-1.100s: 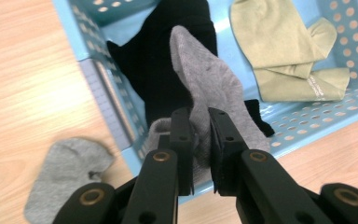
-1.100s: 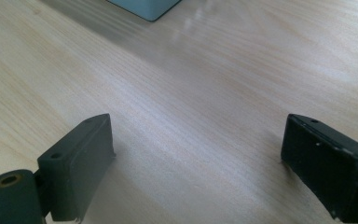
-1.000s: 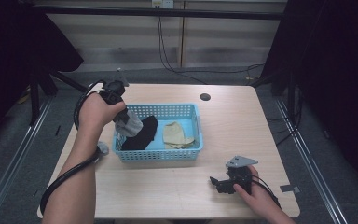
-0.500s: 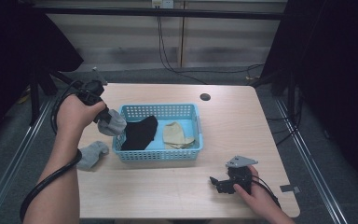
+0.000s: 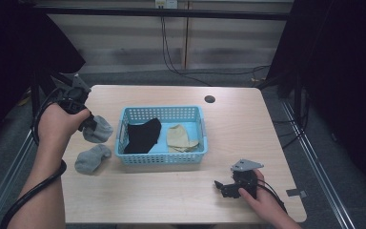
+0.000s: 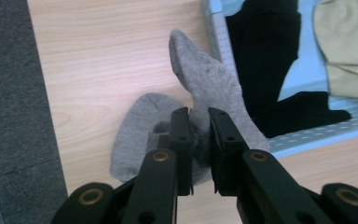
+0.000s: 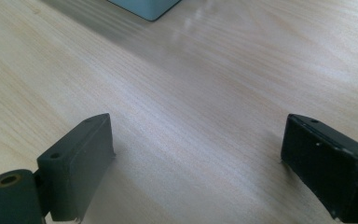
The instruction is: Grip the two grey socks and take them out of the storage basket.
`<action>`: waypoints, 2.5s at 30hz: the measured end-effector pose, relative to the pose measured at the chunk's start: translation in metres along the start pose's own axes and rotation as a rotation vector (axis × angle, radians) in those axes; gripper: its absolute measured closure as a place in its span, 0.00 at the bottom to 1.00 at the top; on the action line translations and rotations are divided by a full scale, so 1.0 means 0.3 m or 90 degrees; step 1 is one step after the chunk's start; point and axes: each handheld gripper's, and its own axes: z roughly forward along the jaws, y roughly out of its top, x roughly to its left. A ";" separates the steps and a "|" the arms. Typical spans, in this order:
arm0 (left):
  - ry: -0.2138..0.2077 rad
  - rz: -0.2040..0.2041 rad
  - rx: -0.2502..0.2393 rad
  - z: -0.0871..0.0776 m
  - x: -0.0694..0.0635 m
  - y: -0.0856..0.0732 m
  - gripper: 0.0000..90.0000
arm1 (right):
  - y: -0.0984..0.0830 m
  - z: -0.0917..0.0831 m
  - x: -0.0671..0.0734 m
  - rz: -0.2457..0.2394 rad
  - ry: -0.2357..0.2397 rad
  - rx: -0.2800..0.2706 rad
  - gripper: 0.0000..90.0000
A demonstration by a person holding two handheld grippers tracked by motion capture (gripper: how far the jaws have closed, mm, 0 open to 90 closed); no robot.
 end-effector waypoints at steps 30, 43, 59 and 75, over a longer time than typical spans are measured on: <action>0.006 0.009 -0.013 0.200 0.017 -0.037 0.78 | 0.000 0.000 0.000 -0.001 0.000 -0.001 0.10; -0.024 0.039 -0.033 0.206 -0.021 -0.089 0.41 | -0.001 -0.001 0.000 -0.001 0.001 0.002 0.10; -0.054 0.104 -0.053 0.200 -0.103 -0.255 0.33 | -0.001 0.000 0.000 -0.003 0.000 0.002 0.10; -0.098 0.144 -0.050 0.280 -0.192 -0.390 0.32 | -0.001 0.000 0.000 -0.002 0.000 0.002 0.10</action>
